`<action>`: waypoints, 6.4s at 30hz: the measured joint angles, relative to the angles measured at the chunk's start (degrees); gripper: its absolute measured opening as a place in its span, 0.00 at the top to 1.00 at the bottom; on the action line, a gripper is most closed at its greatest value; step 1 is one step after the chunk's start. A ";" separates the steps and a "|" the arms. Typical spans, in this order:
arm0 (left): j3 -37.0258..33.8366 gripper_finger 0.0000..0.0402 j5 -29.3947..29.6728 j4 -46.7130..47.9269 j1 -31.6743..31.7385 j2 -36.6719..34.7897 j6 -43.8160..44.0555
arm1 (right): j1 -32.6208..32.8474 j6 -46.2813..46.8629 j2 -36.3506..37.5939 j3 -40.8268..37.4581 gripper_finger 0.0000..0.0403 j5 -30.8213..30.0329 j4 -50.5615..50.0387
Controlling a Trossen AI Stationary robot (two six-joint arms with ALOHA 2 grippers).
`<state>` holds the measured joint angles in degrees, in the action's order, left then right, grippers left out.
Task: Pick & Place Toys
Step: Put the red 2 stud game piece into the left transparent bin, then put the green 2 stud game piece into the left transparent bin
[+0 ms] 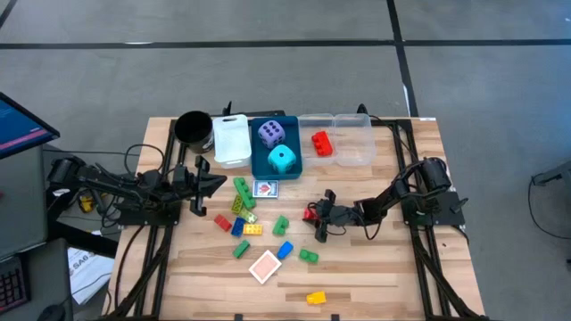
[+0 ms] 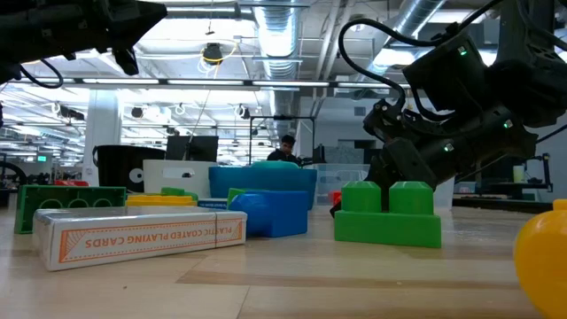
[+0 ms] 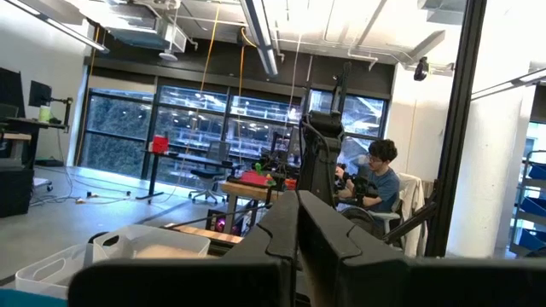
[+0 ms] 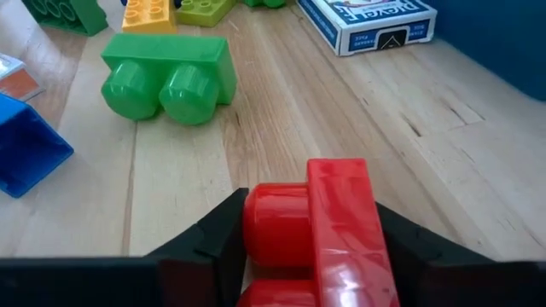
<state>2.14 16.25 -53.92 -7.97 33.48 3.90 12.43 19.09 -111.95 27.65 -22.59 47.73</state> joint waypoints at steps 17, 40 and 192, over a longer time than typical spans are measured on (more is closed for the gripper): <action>0.01 0.99 0.02 0.03 0.00 0.01 0.00 | -2.16 5.11 19.04 0.94 0.59 -9.97 -22.54; 0.01 0.99 0.03 1.10 0.00 -0.01 -0.55 | -36.70 -4.70 34.86 3.13 0.55 10.81 -21.65; 0.01 0.99 -2.59 -13.77 -5.60 19.07 10.54 | 19.32 6.38 10.54 10.36 0.68 -20.07 -13.30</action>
<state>2.15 13.67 -67.70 -13.56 52.56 14.44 31.75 25.48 -101.41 38.01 -42.66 34.43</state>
